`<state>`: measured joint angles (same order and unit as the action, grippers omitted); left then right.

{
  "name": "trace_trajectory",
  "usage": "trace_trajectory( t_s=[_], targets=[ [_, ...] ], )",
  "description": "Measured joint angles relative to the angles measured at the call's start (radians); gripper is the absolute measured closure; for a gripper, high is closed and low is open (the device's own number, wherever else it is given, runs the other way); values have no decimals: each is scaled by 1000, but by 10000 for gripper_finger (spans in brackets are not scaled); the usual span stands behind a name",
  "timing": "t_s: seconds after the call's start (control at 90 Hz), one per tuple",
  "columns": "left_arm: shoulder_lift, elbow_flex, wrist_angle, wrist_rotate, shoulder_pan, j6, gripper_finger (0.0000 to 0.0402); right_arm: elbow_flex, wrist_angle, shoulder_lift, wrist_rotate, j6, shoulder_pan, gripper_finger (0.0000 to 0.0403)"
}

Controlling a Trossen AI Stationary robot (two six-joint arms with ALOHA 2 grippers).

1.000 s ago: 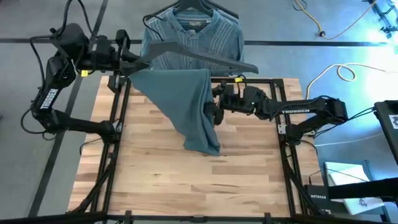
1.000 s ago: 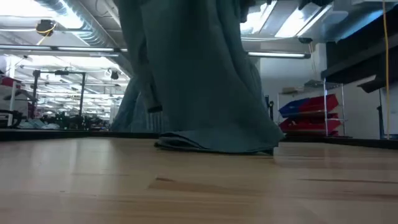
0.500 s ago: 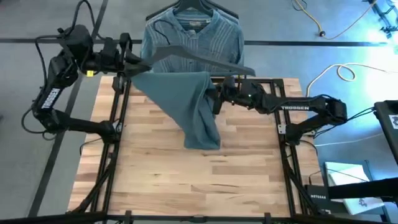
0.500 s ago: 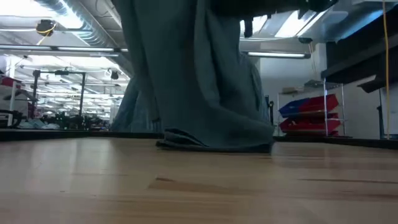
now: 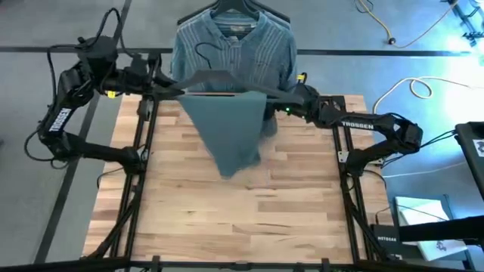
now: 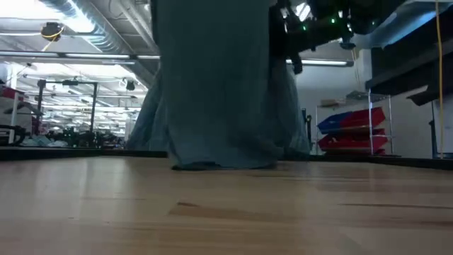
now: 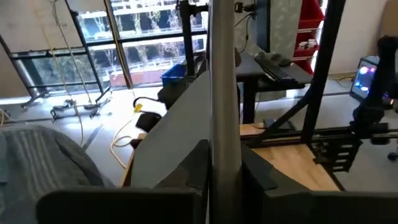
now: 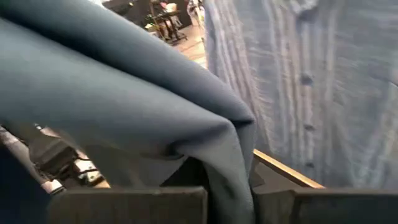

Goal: Unhang clothes
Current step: Remove the jeans from the hanger

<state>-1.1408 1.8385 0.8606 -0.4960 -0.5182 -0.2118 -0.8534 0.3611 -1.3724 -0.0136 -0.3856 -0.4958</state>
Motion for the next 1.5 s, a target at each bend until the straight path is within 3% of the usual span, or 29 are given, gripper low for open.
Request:
trace_trajectory(
  t_s=[0.311, 0.711, 0.878, 1.156, 1.367, 1.5],
  targets=[
    [-2, 0, 8, 6, 0, -17, 376, 160, 6, 1, 78, -75, -96, 402],
    [-6, 0, -1, -1, 0, -43, 376, 421, 12, 1, 68, -352, -93, 403],
    [-9, 0, -16, 1, 0, -56, 376, 501, 60, 0, 150, -416, -68, 403],
    [-11, 0, -52, 5, 0, -79, 376, 559, 46, 0, 345, -386, 165, 403],
    [-18, 0, -66, 51, 0, -107, 376, 564, 94, 0, 321, -394, 422, 403],
    [-26, 1, -60, 172, 0, -149, 376, 563, 148, 0, 267, -417, 535, 403]
  ],
)
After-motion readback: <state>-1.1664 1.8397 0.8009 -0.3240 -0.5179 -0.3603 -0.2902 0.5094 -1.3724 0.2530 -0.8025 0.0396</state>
